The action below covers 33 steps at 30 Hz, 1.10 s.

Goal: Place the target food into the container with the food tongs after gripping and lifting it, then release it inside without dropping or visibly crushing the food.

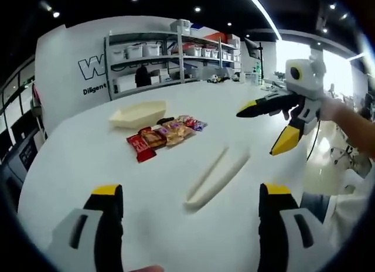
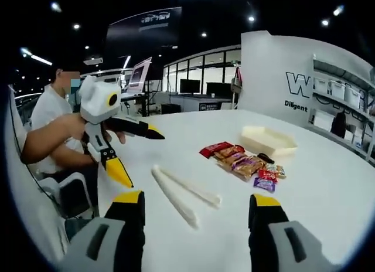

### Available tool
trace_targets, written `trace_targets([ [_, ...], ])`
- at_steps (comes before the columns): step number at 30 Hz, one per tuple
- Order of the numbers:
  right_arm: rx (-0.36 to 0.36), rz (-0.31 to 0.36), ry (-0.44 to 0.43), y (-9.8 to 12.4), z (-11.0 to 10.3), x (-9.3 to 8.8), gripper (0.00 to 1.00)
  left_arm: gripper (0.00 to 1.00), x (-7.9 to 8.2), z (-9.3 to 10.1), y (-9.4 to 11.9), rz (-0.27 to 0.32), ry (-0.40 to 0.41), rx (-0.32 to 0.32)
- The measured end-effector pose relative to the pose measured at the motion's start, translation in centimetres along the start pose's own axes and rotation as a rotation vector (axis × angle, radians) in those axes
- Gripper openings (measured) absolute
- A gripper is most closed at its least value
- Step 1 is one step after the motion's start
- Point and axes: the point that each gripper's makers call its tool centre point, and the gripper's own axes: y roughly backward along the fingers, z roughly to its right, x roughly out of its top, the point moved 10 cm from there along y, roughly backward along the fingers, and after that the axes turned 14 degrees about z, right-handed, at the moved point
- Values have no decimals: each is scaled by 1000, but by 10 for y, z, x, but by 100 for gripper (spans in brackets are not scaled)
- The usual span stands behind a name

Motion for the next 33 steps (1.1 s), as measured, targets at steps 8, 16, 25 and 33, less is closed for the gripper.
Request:
trace_targets([
  [8, 53, -20, 13, -4, -3, -11, 49, 93, -8, 2, 2, -5, 3, -17],
  [16, 114, -48, 25, -16, -6, -23, 38, 93, -10, 6, 2, 4, 2, -35],
  [25, 172, -68, 24, -24, -2, -26, 21, 92, -10, 2, 5, 28, 10, -37],
  [33, 204, -87, 20, -23, 0, -28, 5, 90, -12, 2, 4, 33, 23, -40],
])
